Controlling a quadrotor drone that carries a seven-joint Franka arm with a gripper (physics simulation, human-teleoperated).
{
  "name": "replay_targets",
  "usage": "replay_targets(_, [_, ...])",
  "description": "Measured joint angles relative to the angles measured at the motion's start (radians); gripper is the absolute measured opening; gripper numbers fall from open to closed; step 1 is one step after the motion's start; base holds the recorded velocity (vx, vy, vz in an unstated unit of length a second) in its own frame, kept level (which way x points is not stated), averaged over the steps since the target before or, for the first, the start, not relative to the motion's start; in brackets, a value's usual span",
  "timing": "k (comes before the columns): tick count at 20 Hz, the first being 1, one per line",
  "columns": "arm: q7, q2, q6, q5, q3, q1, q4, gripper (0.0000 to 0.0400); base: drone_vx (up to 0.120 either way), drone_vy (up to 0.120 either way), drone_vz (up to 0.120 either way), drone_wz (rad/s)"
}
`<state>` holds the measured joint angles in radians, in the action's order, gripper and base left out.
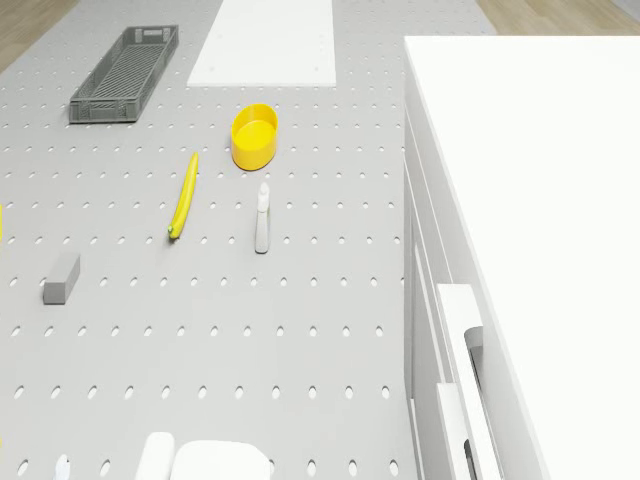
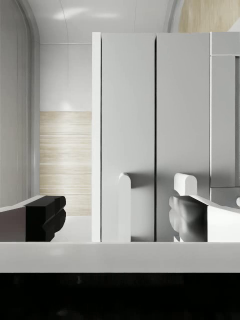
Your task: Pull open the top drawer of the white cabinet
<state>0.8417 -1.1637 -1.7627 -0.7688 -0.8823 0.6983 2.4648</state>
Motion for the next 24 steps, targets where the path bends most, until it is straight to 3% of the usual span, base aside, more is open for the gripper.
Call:
replay_targets(6, [0.005,-0.008,-0.006,0.007,-0.002,0.007,0.001,0.0305,0.12,-0.113,0.0,0.0])
replay_targets(18, [0.015,-0.021,-0.017,0.018,-0.005,0.018,0.003,0.0305,0.003,0.0,0.0,0.0])
replay_targets(24, [0.019,-0.026,-0.021,0.023,-0.006,0.022,0.003,0.0305,0.0,0.107,0.0,0.0])
